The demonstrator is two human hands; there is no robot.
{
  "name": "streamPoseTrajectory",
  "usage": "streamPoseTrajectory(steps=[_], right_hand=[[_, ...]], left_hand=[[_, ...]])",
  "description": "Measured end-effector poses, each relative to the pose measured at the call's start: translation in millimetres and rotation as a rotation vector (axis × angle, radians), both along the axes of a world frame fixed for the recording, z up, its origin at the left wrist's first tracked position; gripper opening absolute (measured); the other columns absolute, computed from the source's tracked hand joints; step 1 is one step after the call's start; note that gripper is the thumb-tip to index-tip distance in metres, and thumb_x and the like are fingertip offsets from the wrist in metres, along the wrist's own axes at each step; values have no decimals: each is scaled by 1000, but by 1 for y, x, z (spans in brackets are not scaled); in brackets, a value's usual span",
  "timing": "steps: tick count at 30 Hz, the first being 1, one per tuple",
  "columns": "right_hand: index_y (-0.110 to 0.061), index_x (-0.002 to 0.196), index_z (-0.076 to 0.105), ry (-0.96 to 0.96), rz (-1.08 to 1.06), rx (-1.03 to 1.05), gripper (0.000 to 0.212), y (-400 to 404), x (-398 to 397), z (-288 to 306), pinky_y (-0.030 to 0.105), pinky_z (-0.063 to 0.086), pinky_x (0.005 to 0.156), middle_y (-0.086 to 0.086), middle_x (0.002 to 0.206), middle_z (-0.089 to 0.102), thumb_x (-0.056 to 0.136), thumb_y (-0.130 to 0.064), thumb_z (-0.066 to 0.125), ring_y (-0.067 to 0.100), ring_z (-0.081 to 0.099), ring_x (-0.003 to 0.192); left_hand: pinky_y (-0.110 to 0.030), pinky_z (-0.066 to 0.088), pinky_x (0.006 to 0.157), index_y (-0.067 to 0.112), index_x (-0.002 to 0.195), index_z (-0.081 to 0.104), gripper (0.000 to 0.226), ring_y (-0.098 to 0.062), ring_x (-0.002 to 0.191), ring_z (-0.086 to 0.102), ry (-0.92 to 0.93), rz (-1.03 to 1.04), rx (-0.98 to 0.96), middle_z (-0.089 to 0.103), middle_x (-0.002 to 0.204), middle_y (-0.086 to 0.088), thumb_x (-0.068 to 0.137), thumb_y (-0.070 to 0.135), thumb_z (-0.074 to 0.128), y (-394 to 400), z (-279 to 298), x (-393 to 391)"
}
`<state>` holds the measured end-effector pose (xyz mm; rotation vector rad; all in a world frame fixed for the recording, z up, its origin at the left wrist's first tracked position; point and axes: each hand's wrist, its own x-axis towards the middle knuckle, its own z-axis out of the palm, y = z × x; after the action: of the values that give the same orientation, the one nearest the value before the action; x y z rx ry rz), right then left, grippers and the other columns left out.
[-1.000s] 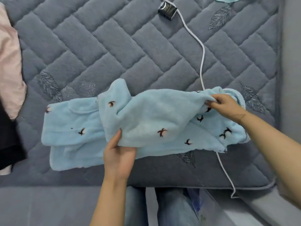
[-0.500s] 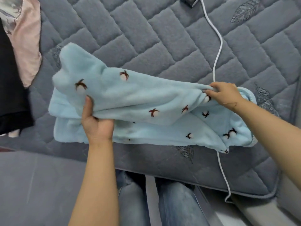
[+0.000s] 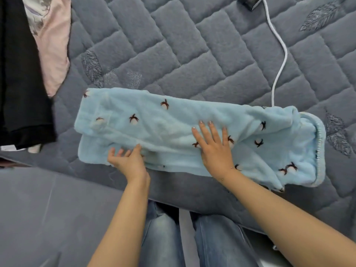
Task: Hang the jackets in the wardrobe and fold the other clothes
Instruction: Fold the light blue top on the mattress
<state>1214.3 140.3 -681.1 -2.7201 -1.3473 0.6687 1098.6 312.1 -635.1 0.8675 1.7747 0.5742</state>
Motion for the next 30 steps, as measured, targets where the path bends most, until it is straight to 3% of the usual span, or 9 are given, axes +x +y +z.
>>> streamPoseTrajectory(steps=[2,5,9,11,16,21,25,28,30], right_hand=[[-19,154,21,-14,-11,28,83,-8,-4,-8,57,6,117,5,162,16,84,12,53,33,14,149],[-20,154,20,102,16,101,76,-17,-2,-7,58,6,119,3,162,12,88,1,50,28,7,150],[-20,152,30,60,-150,278,59,-19,21,1,52,1,120,4,162,13,96,-36,39,24,8,151],[-25,154,22,-7,-256,213,60,-26,39,-7,51,-4,118,1,163,9,98,-43,30,23,4,151],[-23,156,3,27,-335,-101,75,-86,75,-41,37,0,122,3,164,-2,92,-62,7,19,-1,151],[-12,155,20,221,-416,168,61,-93,78,-24,31,4,123,3,162,7,102,-39,34,16,4,150],[-17,125,59,277,-954,544,32,-125,31,23,23,37,105,-11,130,54,96,-6,53,9,47,123],[-26,99,64,358,-1486,648,21,-155,-12,37,26,47,86,1,106,65,94,-6,58,11,57,98],[-21,96,61,419,-1824,620,12,-173,-34,32,33,50,82,10,100,64,92,-10,63,19,58,93]], left_hand=[[-34,43,102,15,140,35,65,-15,117,47,160,-376,394,37,136,-1,85,4,68,-2,10,9],[-35,29,108,18,132,52,45,-25,129,44,250,-1213,798,47,140,-4,89,16,63,1,2,28],[-53,-7,117,38,153,23,58,-18,152,-5,565,-1732,606,0,165,1,99,52,41,15,-46,39],[-55,-18,114,41,155,3,65,-16,149,-21,680,-1839,549,-19,163,5,97,63,24,23,-70,32],[-53,-26,110,45,150,-13,65,-15,147,-27,719,-1882,595,-27,160,7,94,69,11,21,-89,24],[-62,-15,112,34,155,-8,71,-21,148,-24,775,-1898,434,-25,161,-2,99,51,33,7,-61,43],[-47,6,119,27,153,25,68,-19,149,10,535,-2076,546,7,164,0,90,24,52,-40,-18,87],[-35,20,111,27,146,41,52,-18,139,34,275,-2129,532,35,154,5,95,27,52,-81,0,144],[-37,25,110,24,144,43,50,-20,136,38,278,-2165,573,41,150,4,96,35,53,-108,0,184]])
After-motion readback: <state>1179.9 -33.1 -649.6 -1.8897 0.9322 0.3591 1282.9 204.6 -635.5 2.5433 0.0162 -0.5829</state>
